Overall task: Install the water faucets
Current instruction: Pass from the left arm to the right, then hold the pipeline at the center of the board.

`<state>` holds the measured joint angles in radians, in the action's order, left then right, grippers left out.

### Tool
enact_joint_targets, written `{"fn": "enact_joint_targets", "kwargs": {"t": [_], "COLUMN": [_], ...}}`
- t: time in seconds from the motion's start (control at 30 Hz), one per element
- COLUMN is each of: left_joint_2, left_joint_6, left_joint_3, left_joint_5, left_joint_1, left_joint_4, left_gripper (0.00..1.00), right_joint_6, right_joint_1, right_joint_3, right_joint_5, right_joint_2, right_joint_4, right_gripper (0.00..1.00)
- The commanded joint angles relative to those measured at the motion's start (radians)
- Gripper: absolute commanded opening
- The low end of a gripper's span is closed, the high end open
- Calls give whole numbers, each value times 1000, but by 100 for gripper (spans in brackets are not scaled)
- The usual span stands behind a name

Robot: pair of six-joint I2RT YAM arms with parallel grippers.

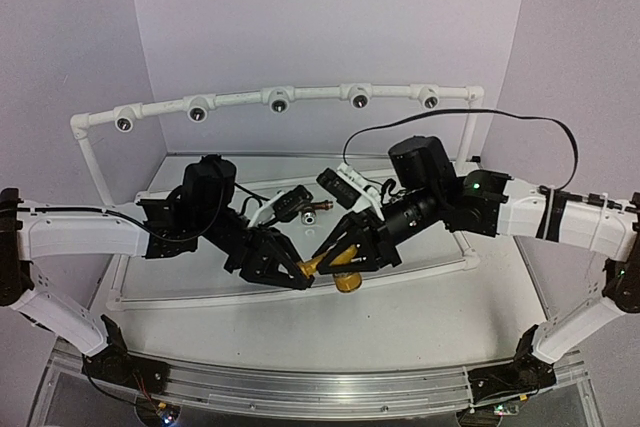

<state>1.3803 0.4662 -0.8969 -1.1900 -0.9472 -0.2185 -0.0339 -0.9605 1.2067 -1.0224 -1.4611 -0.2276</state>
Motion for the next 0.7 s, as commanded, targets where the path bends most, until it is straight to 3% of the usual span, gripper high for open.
{"fn": "enact_joint_targets", "kwargs": {"t": [0.0,0.1,0.17,0.37,0.53,0.67], "left_joint_2": [-78,-116,-109,50,263,440], "left_joint_6": [12,23,6,-58,-176,-281], "left_joint_3": [19,64,69,14,-118,-250], "left_joint_5": [235,413,532,673,819,898], "left_joint_1": [76,108,110,72,-17,-79], "left_joint_4": [-55,-54,-37,-29,22,55], "left_gripper": [56,72,78,79,80,80], "right_joint_6": [177,169,143,-95,-393,-582], "right_joint_1": [-10,31,36,39,52,103], "right_joint_3": [-73,-43,7,105,152,206], "right_joint_5": [557,848,1119,1725,1998,1968], "right_joint_2": [145,202,232,270,218,204], "right_joint_4": [-85,-248,-373,-586,-622,-550], "right_gripper": [0,0,0,0,0,0]}}
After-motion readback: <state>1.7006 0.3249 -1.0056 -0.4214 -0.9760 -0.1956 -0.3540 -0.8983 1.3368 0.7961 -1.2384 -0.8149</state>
